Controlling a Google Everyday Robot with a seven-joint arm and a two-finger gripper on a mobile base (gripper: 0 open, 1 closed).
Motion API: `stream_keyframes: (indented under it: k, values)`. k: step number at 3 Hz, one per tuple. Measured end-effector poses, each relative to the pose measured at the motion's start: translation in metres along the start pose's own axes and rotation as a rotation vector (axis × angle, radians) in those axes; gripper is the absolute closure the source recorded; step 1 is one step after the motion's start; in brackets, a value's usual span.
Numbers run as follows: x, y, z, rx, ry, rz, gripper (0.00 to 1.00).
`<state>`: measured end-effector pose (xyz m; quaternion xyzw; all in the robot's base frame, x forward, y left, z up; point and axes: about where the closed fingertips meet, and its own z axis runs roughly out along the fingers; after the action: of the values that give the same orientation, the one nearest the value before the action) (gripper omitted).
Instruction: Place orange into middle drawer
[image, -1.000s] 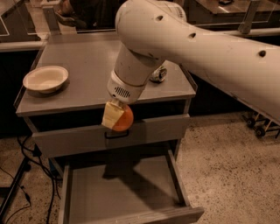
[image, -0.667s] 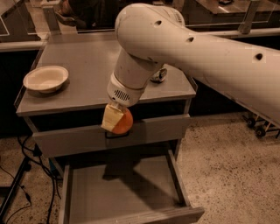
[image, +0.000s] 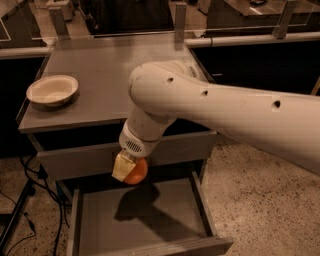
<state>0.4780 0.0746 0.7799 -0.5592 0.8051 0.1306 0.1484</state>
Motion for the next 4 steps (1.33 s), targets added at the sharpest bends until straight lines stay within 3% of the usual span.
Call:
stream_keyframes:
  k: [1,2,4]
  values:
    - [0.01,0.006,0.037,-0.022,0.003,0.027,1.0]
    - [0.01,0.006,0.037,-0.022,0.003,0.027,1.0]
    - [0.04,0.017,0.112,-0.066,0.015,0.146,1.0]
